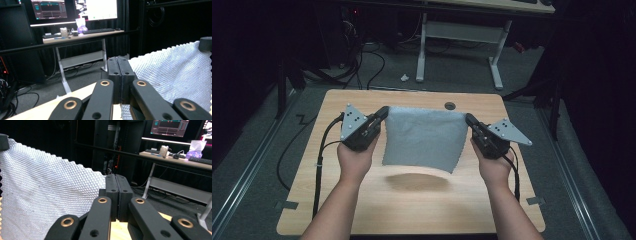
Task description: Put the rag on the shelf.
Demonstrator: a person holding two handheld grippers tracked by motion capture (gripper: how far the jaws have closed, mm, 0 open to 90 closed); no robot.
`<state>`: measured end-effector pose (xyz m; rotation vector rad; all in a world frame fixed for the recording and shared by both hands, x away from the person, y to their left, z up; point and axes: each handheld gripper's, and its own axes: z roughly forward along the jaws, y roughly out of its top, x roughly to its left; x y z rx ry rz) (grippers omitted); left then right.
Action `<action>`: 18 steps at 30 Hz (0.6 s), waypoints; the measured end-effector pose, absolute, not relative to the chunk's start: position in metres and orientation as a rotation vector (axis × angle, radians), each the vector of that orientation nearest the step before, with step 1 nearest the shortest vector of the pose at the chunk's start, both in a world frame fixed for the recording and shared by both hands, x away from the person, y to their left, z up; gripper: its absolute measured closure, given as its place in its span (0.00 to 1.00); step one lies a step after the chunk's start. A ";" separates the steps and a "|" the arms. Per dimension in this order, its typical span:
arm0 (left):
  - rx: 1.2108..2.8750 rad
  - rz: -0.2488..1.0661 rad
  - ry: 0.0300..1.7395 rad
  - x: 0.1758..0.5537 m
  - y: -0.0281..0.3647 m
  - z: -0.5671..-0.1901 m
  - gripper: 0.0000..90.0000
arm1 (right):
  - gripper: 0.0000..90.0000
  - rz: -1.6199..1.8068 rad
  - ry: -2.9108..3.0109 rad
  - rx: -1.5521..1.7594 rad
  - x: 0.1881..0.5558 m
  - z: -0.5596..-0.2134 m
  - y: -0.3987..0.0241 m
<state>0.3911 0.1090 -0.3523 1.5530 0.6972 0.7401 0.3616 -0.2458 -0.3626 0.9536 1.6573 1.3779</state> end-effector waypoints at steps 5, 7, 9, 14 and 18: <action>1.548 0.756 0.693 0.403 0.106 -0.347 1.00 | 1.00 1.369 1.640 0.956 0.373 -0.355 -0.246; 1.547 0.767 0.693 0.409 0.105 -0.347 1.00 | 1.00 1.364 1.633 0.954 0.379 -0.352 -0.246; 1.537 0.775 0.699 0.416 0.105 -0.348 1.00 | 1.00 1.366 1.626 0.950 0.385 -0.350 -0.245; 1.539 0.809 0.703 0.432 0.104 -0.347 1.00 | 1.00 1.358 1.623 0.962 0.406 -0.347 -0.243; 1.539 0.822 0.697 0.440 0.103 -0.342 1.00 | 1.00 1.355 1.625 0.957 0.417 -0.340 -0.243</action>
